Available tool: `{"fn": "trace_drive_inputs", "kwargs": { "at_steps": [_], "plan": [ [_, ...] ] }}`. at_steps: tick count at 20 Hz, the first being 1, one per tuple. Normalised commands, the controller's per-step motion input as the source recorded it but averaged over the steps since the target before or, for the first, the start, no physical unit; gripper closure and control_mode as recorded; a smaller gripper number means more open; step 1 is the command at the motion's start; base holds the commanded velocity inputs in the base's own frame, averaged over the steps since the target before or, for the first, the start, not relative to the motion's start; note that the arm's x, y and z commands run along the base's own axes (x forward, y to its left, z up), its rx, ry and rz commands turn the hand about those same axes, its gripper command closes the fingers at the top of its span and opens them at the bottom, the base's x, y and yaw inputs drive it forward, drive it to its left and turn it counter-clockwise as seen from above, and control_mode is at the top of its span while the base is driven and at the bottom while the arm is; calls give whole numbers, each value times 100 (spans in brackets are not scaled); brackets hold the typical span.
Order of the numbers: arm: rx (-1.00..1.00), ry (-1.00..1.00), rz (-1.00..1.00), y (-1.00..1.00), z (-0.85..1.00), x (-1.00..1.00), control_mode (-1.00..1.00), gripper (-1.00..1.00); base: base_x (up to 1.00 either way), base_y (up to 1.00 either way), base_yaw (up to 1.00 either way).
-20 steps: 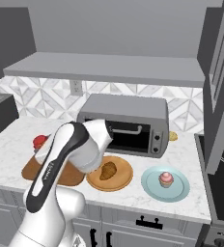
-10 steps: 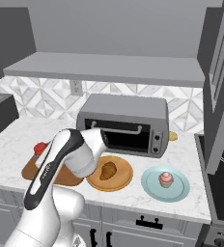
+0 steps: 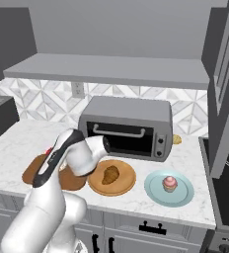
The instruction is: From the different types of pastries on the counter, select a croissant and place it on the cutting board. Then retrieve a jar of jam from the cabinet and place it alongside the croissant on the cutting board.
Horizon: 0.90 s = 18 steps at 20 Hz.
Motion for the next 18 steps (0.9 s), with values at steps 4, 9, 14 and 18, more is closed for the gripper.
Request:
{"fn": "trace_drive_inputs", "kwargs": {
  "at_steps": [4,9,14,18],
  "plan": [
    [-12,-5,0,0,-42,76,-100,100,0,0,0],
    [-6,0,1,-2,-40,63,-100,100,0,0,0],
    [-1,0,4,-7,-59,19,-100,100,0,0,0],
    [8,13,0,2,-25,0,-100,100,0,0,0]
  ]
}}
